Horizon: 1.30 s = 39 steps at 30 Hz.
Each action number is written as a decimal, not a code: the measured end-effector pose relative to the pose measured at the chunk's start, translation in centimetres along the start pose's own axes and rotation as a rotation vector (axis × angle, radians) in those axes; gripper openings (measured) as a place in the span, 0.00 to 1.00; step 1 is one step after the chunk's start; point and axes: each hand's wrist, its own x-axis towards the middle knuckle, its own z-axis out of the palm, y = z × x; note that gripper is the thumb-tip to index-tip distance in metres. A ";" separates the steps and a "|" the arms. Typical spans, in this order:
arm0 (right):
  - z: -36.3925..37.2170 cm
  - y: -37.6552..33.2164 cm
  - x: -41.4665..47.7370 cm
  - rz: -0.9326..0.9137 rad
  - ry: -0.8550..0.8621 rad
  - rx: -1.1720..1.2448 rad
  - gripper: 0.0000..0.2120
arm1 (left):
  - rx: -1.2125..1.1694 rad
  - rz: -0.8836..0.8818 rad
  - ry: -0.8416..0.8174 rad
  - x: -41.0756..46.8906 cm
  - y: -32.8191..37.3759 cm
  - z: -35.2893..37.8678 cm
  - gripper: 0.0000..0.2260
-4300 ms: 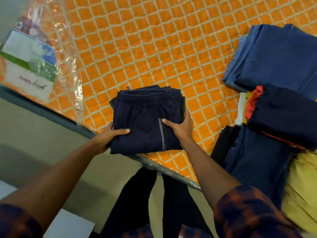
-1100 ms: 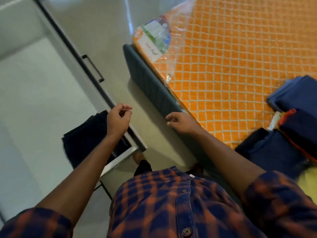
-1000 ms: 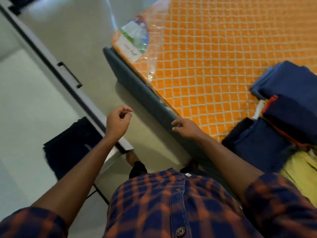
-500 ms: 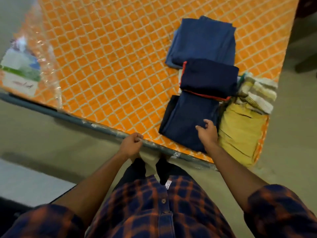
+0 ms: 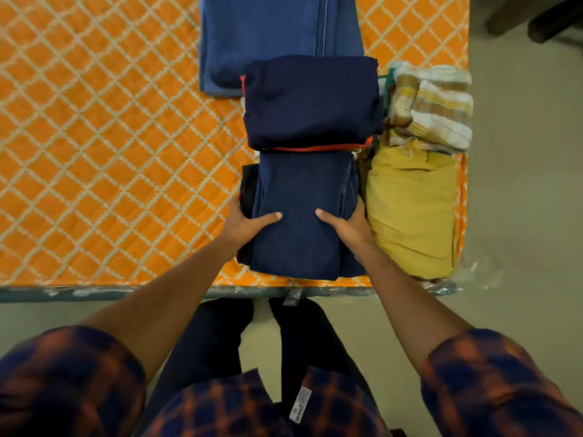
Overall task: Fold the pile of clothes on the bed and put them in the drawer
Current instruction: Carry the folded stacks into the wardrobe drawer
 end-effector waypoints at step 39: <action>15.8 1.0 -9.9 0.077 -0.380 0.262 0.40 | -0.253 0.011 -0.021 -9.3 -8.6 -17.5 0.30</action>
